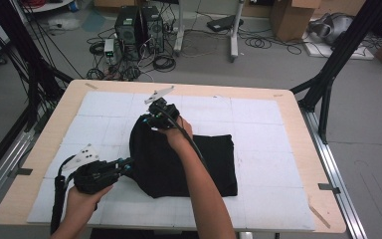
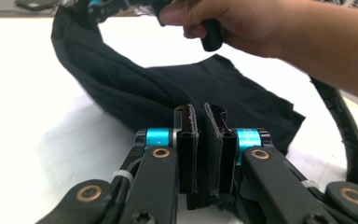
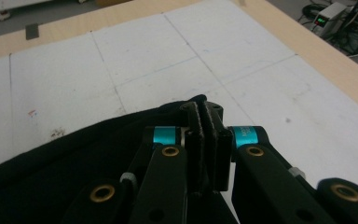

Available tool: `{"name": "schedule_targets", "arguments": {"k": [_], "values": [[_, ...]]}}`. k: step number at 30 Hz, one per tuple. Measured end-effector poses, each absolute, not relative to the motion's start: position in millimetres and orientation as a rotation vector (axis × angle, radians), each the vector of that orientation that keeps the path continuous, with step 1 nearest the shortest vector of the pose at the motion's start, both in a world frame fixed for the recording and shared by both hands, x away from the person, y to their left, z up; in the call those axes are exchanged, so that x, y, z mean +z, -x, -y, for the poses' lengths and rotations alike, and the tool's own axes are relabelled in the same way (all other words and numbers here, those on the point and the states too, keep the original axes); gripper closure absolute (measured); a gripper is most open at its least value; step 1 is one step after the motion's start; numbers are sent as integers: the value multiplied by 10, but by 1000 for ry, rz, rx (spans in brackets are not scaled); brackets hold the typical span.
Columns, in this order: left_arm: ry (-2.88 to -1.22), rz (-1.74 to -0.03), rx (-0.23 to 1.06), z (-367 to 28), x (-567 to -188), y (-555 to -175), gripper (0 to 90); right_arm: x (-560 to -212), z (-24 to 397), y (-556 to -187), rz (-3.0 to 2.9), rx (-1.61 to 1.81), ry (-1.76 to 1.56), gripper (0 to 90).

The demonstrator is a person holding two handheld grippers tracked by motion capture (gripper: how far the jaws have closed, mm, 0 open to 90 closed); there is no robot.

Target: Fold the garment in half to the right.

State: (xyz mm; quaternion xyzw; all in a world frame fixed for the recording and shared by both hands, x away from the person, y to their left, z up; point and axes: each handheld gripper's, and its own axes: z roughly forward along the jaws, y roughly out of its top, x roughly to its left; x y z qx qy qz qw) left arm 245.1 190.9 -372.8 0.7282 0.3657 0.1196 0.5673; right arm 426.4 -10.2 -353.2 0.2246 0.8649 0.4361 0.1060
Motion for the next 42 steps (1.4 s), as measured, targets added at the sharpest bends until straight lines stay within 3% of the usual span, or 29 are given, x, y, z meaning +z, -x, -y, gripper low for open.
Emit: {"name": "schedule_targets", "arguments": {"k": [19, 42], "values": [[-1807, -692, 219, -949, -3426, -2618, 830, -3371, 1355, -4093, -2326, 1443, -864, 877], [-1851, -638, 125, -136, -3627, -2714, 829, -3578, 2193, -3986, -2238, 1417, -1032, 877]]}}
